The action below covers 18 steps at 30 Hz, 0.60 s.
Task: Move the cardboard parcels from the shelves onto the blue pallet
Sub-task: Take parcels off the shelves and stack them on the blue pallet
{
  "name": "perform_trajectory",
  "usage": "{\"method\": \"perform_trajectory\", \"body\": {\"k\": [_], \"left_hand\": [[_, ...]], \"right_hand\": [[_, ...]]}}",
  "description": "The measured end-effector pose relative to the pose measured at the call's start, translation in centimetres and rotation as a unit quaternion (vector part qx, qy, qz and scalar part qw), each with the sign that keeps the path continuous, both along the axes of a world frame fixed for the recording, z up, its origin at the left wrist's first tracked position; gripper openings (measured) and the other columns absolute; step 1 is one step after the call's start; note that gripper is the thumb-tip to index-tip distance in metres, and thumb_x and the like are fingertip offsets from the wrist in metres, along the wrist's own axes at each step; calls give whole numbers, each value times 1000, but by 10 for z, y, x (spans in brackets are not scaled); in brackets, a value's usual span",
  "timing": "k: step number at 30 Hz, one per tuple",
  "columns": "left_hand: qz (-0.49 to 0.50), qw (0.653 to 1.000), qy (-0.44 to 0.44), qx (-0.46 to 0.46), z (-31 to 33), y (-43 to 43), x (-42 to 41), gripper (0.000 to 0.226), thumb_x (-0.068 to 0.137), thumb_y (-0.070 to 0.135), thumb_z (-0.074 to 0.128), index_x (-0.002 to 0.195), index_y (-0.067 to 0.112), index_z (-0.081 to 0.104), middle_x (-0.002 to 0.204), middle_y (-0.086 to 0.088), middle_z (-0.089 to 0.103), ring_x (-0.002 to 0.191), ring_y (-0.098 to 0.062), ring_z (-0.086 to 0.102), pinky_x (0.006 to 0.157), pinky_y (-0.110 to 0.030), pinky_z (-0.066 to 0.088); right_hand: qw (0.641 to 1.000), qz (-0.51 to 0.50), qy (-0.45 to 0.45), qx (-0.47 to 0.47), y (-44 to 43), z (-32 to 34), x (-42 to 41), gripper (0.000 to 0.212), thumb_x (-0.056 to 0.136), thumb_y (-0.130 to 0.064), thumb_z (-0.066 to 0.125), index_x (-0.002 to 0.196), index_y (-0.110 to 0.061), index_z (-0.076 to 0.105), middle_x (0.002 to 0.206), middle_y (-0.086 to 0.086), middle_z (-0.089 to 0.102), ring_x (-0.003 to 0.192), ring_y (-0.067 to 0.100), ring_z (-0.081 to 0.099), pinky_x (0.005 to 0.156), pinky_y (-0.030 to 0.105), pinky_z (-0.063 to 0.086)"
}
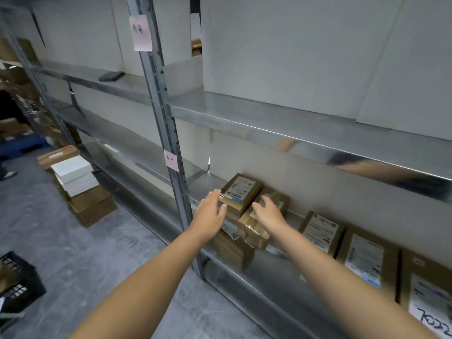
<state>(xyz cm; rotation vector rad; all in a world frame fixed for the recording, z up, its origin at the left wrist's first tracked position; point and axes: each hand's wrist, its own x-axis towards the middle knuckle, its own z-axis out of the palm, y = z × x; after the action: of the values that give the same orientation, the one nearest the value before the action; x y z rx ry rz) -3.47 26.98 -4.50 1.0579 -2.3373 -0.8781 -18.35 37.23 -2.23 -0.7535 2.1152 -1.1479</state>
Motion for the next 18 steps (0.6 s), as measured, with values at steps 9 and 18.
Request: {"method": "perform_trajectory", "body": {"k": [9,18], "left_hand": [[-61,998,1,35,-27,-97,-53,44,103,24,45,146,11,40,144,-9,48,137,-24,43,109,-29,34],[-114,967,-22,225,-66,-172,-86,49,106,29,39,152,19,29,150,-8,43,132,-22,48,99,-28,39]], "right_hand": [[993,-86,-26,70,-74,-36,-44,54,103,-39,36,153,-20,26,145,12,48,122,28,52,84,27,32],[984,-164,-52,50,-139,-66,-50,49,101,-37,39,147,-24,30,141,8,51,121,26,56,98,41,48]]}}
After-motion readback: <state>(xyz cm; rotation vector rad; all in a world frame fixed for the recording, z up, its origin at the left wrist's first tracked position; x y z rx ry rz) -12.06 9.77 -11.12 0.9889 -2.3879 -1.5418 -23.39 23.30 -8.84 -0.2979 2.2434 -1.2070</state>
